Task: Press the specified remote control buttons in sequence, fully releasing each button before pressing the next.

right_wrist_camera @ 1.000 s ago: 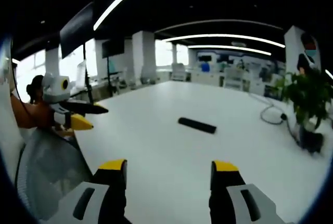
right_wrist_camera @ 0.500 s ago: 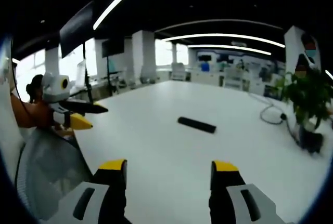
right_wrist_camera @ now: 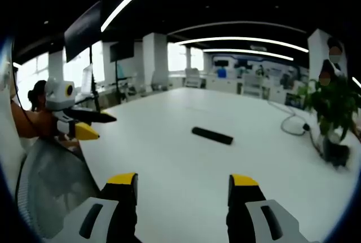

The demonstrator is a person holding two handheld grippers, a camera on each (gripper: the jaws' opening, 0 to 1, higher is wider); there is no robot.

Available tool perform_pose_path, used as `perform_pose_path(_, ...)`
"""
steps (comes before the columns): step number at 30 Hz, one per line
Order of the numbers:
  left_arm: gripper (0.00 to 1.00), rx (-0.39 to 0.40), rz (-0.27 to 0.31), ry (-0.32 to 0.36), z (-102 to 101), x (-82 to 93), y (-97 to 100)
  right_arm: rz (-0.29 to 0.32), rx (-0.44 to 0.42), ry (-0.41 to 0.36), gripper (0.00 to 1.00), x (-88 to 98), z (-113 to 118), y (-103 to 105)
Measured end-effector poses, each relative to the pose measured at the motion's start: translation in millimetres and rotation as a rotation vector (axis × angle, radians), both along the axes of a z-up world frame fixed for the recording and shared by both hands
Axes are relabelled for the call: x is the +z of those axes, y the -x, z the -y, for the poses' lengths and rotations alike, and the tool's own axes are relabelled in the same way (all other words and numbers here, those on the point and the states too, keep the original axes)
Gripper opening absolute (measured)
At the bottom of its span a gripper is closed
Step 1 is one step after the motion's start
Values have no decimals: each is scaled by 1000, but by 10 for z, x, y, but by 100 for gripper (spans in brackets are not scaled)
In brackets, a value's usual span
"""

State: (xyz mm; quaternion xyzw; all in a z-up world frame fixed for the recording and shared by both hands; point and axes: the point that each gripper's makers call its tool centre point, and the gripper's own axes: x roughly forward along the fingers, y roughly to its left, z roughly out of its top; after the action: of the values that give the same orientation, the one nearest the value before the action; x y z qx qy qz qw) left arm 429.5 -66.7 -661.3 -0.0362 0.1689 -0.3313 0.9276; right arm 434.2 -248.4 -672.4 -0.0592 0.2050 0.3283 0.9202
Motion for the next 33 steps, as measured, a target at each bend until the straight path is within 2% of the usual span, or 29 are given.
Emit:
perform_pose_path(24, 74, 0, -8, -7, 0, -14, -13, 13, 4, -4, 63, 34, 0, -16)
perform_pose_path(33, 74, -1, -24, 11, 4, -10, -49, -11, -3, -55, 63, 67, 7, -58)
